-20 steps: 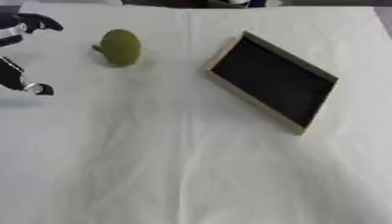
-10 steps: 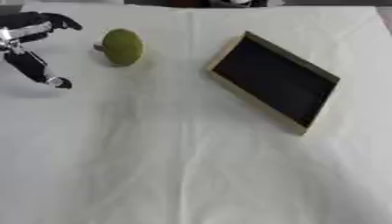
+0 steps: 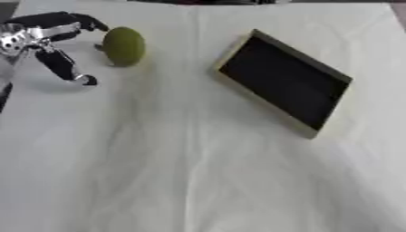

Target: Pick up objects on the table and place them in the box.

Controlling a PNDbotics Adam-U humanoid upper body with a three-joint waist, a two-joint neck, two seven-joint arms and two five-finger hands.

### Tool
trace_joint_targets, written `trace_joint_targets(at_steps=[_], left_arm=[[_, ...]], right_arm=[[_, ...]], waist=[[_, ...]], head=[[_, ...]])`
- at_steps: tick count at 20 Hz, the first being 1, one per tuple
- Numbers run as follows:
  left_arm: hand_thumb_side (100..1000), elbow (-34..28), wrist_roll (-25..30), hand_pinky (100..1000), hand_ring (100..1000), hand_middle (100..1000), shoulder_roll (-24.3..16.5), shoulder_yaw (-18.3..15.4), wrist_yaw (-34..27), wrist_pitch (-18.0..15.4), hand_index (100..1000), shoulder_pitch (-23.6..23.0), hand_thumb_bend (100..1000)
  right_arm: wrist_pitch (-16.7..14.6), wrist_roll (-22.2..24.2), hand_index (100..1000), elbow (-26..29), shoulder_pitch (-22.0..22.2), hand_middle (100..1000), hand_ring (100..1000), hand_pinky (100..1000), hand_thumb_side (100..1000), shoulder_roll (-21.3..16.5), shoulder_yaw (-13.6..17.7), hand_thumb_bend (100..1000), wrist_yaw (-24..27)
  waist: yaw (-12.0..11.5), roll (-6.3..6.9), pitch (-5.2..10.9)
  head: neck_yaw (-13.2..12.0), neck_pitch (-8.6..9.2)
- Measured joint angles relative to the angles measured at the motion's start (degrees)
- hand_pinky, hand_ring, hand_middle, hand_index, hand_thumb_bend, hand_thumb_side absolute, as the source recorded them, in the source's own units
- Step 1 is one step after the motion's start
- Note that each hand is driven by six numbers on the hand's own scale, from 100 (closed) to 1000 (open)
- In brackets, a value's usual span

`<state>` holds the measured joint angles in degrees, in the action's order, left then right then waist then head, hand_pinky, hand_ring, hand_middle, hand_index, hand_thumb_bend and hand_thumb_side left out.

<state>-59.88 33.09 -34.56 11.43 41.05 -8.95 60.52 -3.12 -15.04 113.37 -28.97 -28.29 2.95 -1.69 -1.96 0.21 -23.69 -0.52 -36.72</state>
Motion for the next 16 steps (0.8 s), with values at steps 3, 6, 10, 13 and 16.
trace_joint_targets(at_steps=[3, 6, 10, 13, 16], left_arm=[[100, 1.25, -2.39, 889, 918, 891, 0.74, -0.37, 2.16, 0.28, 960, 0.56, 586], [100, 2.41, -5.59, 878, 903, 876, 1.48, -0.68, 5.27, 0.64, 948, 0.98, 574], [100, 4.05, -10.07, 884, 916, 903, 2.38, -1.13, 8.66, 0.83, 956, 1.61, 574], [100, 4.91, -11.56, 885, 922, 906, 2.89, -1.45, 9.22, 0.47, 958, 2.19, 592], [100, 5.75, -10.64, 876, 920, 896, 3.32, -1.76, 7.81, -0.20, 945, 3.17, 595]], right_arm=[[-0.05, 0.11, 773, 0.00, -0.23, 682, 716, 850, 757, 0.02, -0.13, 100, 0.26], [0.00, 0.22, 772, 0.00, -0.28, 681, 716, 850, 759, 0.07, -0.15, 100, 0.35], [0.10, 0.38, 772, 0.00, -0.35, 680, 715, 851, 756, 0.23, -0.18, 100, 0.39], [0.10, 0.46, 772, 0.00, -0.64, 679, 714, 850, 760, 0.50, -0.40, 100, 0.41], [0.00, 0.62, 771, 0.00, -0.82, 676, 713, 850, 764, 0.56, -0.50, 100, 0.52]], waist=[[0.14, 0.00, -0.15], [0.29, -0.01, -0.33], [0.68, -0.21, -0.53], [0.95, -0.35, -0.76], [1.52, -0.32, -1.05]], head=[[-0.23, 0.01], [-0.51, 0.07], [-0.97, 0.53], [-1.24, 0.61], [-1.56, 1.03]])
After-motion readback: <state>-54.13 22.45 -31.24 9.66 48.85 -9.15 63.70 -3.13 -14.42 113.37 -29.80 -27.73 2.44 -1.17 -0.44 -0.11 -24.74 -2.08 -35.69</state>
